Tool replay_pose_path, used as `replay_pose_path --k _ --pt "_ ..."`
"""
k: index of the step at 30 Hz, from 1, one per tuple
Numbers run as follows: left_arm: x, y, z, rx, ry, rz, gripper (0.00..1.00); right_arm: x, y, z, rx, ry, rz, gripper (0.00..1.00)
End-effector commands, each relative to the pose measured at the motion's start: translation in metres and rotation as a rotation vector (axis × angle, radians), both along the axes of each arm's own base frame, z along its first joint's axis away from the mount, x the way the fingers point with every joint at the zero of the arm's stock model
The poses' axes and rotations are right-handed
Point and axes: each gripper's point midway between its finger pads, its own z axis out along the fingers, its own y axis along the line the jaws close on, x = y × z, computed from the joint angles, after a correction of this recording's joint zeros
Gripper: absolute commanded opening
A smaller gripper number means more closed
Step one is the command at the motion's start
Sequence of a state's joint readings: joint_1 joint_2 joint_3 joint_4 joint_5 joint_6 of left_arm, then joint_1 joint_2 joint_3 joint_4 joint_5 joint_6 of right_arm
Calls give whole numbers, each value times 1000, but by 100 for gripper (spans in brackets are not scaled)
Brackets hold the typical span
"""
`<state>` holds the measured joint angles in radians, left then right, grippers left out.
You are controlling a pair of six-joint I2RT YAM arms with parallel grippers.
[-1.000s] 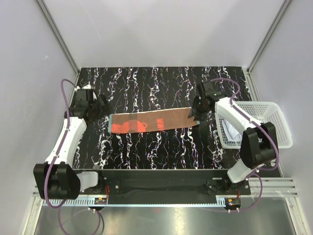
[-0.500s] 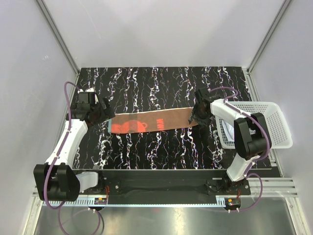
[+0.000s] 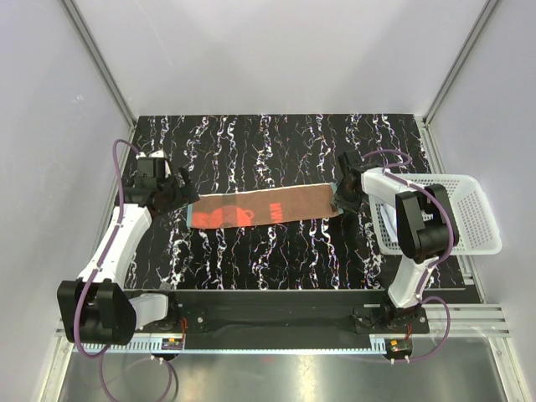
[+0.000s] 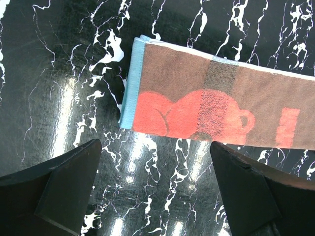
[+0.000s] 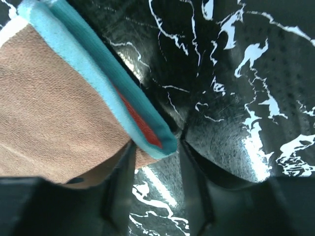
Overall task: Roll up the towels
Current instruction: Fold the towel
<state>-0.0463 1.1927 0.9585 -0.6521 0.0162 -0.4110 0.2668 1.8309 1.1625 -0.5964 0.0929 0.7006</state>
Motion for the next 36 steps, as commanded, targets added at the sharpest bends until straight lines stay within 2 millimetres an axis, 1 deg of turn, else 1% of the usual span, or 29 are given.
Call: replay_pose_path --k 1,2,3,5,6,7,10,12,14,15,17,18,19,20,21,23,24,25,26,27,28,29,30,31,32,33,34,35,36 --pt "8 -4 10 -8 -55 -17 99 8 -12 -6 -46 -19 -38 44" --pt "8 -4 9 -8 -53 -17 99 7 -13 -9 -45 -18 -42 36" --pt "8 -4 9 -8 -53 -18 99 6 -13 -9 -44 -16 -42 33" --pt "8 -5 8 -9 -48 -19 99 7 -11 -10 -36 -20 -37 29" --pt "8 -5 8 -9 -47 -19 99 8 -10 -8 -34 -24 -33 27" --pt "8 -5 8 -9 -48 -19 99 9 -11 -7 -38 -27 -24 23" --pt "8 -5 8 -8 -47 -19 99 12 -14 2 -67 -24 -1 18" --pt "8 -6 8 -7 -49 -23 99 14 -16 11 -84 -33 9 15" --pt "7 -8 9 -6 -52 -26 99 18 -19 26 -101 -49 27 11" --pt "8 -8 9 -6 -53 -28 99 19 -18 31 -106 -53 33 9" --pt "7 -9 10 -7 -55 -28 99 24 -15 50 -110 -76 65 8" --pt "7 -9 10 -9 -58 -31 99 31 -8 63 -112 -104 88 7" --pt "7 -9 11 -8 -59 -30 99 29 -4 68 -118 -100 121 7" --pt "7 -9 12 -9 -62 -31 99 31 2 75 -115 -114 148 8" --pt "7 -9 11 -9 -61 -31 99 35 14 88 -110 -137 183 8" --pt "6 -10 13 -9 -67 -32 99 36 29 96 -111 -144 238 8" --pt "6 -9 13 -10 -68 -30 99 40 36 108 -108 -159 255 8" --pt "6 -9 14 -9 -70 -30 99 38 51 113 -107 -167 298 8" --pt "6 -9 14 -9 -70 -30 99 38 59 113 -110 -163 314 7" --pt "6 -9 14 -8 -68 -29 99 42 70 124 -104 -185 335 7" --pt "6 -8 15 -5 -73 -26 99 39 86 127 -99 -193 368 7" --pt "6 -8 16 -2 -76 -23 99 38 96 125 -96 -188 389 7" --pt "5 -7 17 0 -78 -20 99 41 106 135 -86 -209 404 7" --pt "5 -6 18 3 -83 -15 99 37 124 139 -69 -218 435 7" --pt "5 -6 20 4 -89 -14 99 36 134 137 -60 -215 455 7" --pt "5 -6 21 1 -95 -13 99 39 146 148 -38 -242 464 7" --pt "5 -6 22 -1 -96 -10 99 37 157 150 -22 -246 482 8" --pt "5 -6 22 -2 -93 -9 99 33 171 148 -12 -241 510 7" --pt "4 -6 24 -3 -98 -7 99 33 183 157 8 -261 526 7"
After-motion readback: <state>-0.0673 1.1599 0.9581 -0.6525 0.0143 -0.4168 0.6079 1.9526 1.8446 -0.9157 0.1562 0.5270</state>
